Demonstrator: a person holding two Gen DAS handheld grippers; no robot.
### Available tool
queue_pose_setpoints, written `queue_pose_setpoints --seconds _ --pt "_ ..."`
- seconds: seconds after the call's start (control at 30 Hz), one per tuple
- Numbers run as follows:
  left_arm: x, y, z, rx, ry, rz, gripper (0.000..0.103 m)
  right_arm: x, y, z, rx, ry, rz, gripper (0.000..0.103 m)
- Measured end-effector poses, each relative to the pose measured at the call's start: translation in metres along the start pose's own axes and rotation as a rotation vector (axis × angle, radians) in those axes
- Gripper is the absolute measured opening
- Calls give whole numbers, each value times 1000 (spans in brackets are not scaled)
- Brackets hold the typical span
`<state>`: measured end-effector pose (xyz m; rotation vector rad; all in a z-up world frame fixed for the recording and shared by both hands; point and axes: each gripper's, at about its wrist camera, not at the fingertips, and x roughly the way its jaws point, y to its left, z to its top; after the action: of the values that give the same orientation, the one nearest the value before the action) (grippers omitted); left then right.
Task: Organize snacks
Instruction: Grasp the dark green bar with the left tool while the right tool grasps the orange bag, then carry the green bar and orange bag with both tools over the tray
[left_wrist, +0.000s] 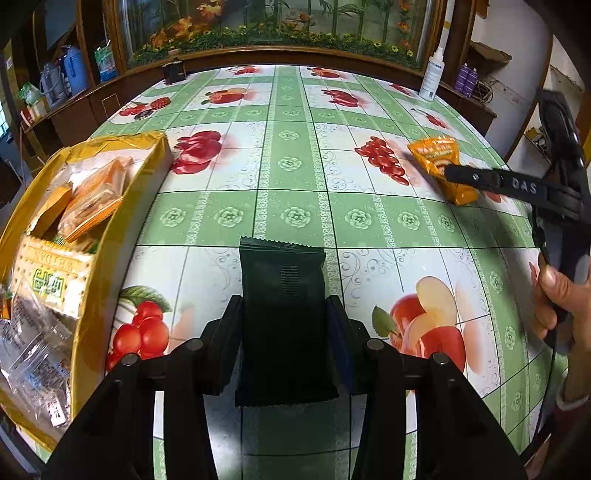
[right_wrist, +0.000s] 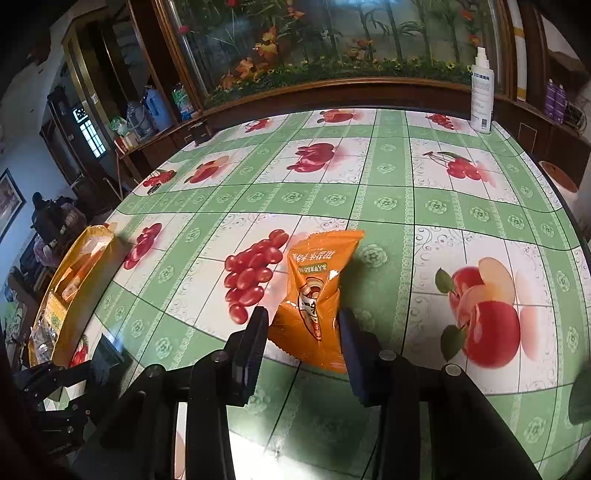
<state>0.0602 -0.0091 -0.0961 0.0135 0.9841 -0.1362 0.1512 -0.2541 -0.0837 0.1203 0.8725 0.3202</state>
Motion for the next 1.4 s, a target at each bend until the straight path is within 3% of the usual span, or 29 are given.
queue_pose_setpoints --seconds 0.3,0.4,0.5,0.53,0.6,0.63,0.93,1.1,1.17,1.23,1.33,1.4 --pt "-30 26 -1 -73 -54 4 42 -14 25 -26 7 -3 66 30" --pt "-40 33 -2 -88 -77 10 42 -20 32 -29 25 -16 113 23" --pt "-45 38 -4 -96 -88 10 42 -16 44 -29 -16 -3 88 22" --pt "-47 39 -4 -100 -90 9 42 -13 48 -30 -34 2 78 24" --pt "-49 41 -5 -106 -94 1 42 -6 52 -30 -59 11 57 42" --pt "-50 41 -5 -109 -95 -1 42 -2 54 -30 -69 22 43 56" --pt "-53 44 -6 -128 -93 -23 42 32 58 -15 -98 61 -68 65" --pt "-55 51 -7 -150 -92 -33 42 38 54 0 -67 45 -112 76" --pt "-55 53 -7 -157 -94 -36 42 43 50 6 -57 62 -134 86" --pt "-54 53 -6 -160 -93 -39 42 55 48 9 -51 103 -138 89" --pt "-53 53 -6 -165 -89 -45 42 58 56 5 -101 86 -164 89" --pt "-52 55 -6 -172 -87 -44 42 52 57 3 -103 63 -142 66"
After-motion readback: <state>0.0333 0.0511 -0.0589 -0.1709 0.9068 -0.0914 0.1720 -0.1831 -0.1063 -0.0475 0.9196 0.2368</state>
